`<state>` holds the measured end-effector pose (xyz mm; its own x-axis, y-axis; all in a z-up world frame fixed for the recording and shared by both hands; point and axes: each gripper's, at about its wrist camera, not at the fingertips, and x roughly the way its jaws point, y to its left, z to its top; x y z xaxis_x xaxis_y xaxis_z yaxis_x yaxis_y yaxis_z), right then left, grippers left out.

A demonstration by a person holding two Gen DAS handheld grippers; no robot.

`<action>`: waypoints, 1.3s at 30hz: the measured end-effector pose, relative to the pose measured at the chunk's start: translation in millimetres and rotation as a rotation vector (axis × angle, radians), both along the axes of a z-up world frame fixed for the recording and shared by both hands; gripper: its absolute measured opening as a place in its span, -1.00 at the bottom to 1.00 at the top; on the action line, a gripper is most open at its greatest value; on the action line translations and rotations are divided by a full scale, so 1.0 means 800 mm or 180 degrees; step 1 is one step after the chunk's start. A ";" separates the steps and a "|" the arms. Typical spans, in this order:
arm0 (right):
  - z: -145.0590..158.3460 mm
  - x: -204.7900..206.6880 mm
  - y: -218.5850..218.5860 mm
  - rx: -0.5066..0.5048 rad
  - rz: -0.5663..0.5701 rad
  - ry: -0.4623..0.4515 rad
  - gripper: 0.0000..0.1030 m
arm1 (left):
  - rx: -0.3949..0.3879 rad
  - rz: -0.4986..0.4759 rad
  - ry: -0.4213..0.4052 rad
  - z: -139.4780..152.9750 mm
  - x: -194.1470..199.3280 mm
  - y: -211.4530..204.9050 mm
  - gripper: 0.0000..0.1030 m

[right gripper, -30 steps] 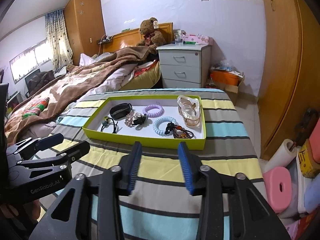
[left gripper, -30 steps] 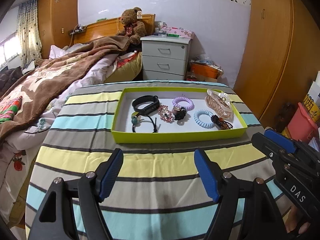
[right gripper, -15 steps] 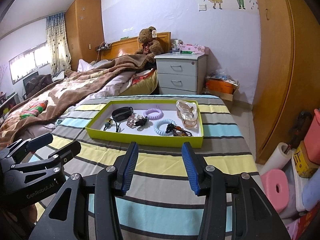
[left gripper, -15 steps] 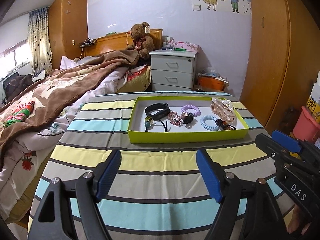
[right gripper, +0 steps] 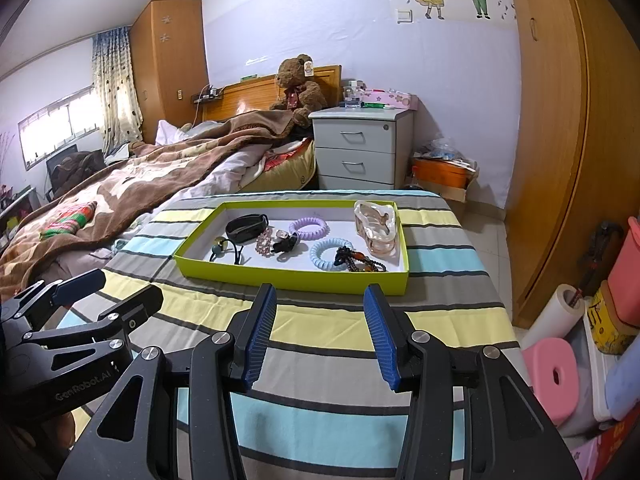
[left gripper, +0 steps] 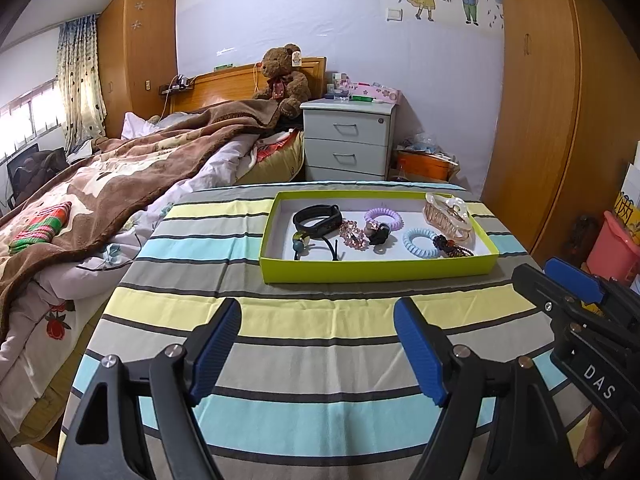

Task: Organize jewelry

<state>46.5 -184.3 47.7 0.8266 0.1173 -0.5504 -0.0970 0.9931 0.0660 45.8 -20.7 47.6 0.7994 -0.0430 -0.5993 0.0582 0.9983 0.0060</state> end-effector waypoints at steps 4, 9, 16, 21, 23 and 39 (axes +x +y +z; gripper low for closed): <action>0.000 0.000 0.001 -0.0001 -0.0004 0.0004 -0.10 | 0.0040 0.0000 0.0006 0.001 0.002 -0.002 0.61; 0.000 -0.001 0.002 -0.0015 -0.0008 0.0015 -0.10 | -0.0049 -0.0024 0.0033 0.001 0.003 0.001 0.66; 0.000 0.003 0.003 -0.0032 -0.0016 0.0023 -0.10 | -0.0153 0.0000 0.0092 -0.003 0.008 0.007 0.69; -0.001 0.004 0.005 -0.0035 -0.0012 0.0020 -0.10 | -0.0080 0.0038 0.0075 -0.004 0.009 0.006 0.70; -0.001 0.005 0.005 -0.0039 -0.0014 0.0021 -0.10 | -0.0070 0.0051 0.0061 -0.003 0.009 0.006 0.70; -0.004 0.007 0.005 -0.0025 -0.0011 0.0029 -0.10 | -0.0022 0.0097 0.0029 -0.002 0.007 0.007 0.70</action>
<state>51.8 -180.0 44.3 0.8220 0.1101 -0.5587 -0.0929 0.9939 0.0592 51.1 -15.3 46.2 0.7948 -0.0230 -0.6064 0.0279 0.9996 -0.0014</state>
